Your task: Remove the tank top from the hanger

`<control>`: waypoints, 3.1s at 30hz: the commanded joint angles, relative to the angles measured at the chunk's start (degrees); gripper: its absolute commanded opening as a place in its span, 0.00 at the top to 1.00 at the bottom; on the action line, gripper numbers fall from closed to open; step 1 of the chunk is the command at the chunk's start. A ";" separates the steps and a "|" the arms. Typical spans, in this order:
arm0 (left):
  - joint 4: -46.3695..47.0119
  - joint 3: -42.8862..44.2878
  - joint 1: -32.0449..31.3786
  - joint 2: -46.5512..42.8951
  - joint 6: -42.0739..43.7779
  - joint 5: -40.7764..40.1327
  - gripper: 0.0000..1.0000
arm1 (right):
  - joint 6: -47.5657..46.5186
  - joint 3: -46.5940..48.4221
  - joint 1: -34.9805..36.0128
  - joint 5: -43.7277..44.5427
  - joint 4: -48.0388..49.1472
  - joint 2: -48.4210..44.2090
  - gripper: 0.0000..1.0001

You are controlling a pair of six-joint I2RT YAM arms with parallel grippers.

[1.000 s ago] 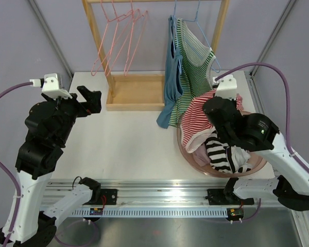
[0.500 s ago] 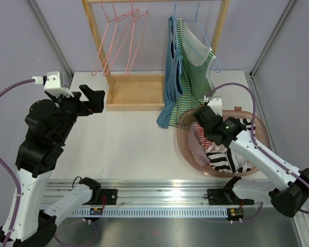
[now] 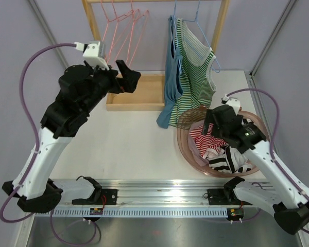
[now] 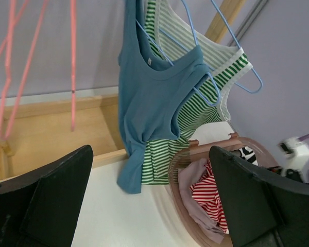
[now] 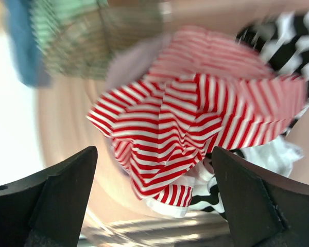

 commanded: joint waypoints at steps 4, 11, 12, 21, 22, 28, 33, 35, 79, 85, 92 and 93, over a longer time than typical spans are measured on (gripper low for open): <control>8.59 9.25 -6.10 10.64 2.49 -4.45 0.01 | -5.68 11.27 -0.29 5.30 -5.50 -9.74 0.01; 14.67 21.64 -7.78 25.40 6.28 -5.58 0.01 | -9.47 11.71 -0.29 1.89 -2.34 -18.79 0.01; 14.85 23.31 -7.86 28.90 6.63 -6.72 0.01 | -10.09 11.62 -0.29 -0.91 -1.73 -19.15 0.01; 21.61 37.30 -7.69 43.42 12.95 -11.39 0.01 | -9.83 6.88 -0.20 -14.46 4.07 -22.31 0.00; 24.14 37.39 -7.69 45.17 13.66 -12.09 0.01 | -9.48 6.09 -0.29 -15.08 4.86 -22.49 0.00; 28.03 44.67 -5.32 52.74 13.14 -11.57 0.09 | -7.02 2.40 -0.29 -23.08 7.86 -22.05 0.00; 29.79 46.00 -2.77 55.83 10.59 -9.20 0.31 | -6.40 0.64 -0.29 -24.49 8.56 -22.67 0.01; 29.88 46.00 -1.72 55.91 9.27 -8.15 0.39 | -6.58 0.37 -0.20 -26.24 8.74 -23.19 0.00; 21.87 13.50 1.80 13.57 5.14 -1.03 1.00 | -9.48 6.26 -0.20 -32.02 14.69 -18.98 0.01; 18.73 2.34 1.36 0.47 6.28 -0.41 1.00 | -6.15 7.05 -0.29 -40.21 26.12 -12.84 0.00; 15.03 -9.08 1.36 -13.86 3.66 7.42 1.00 | -1.66 10.12 -0.29 -52.16 42.74 -2.03 0.00; 14.85 -10.85 1.36 -15.52 3.12 7.51 1.00 | -0.87 11.69 -0.20 -53.13 45.36 1.12 0.01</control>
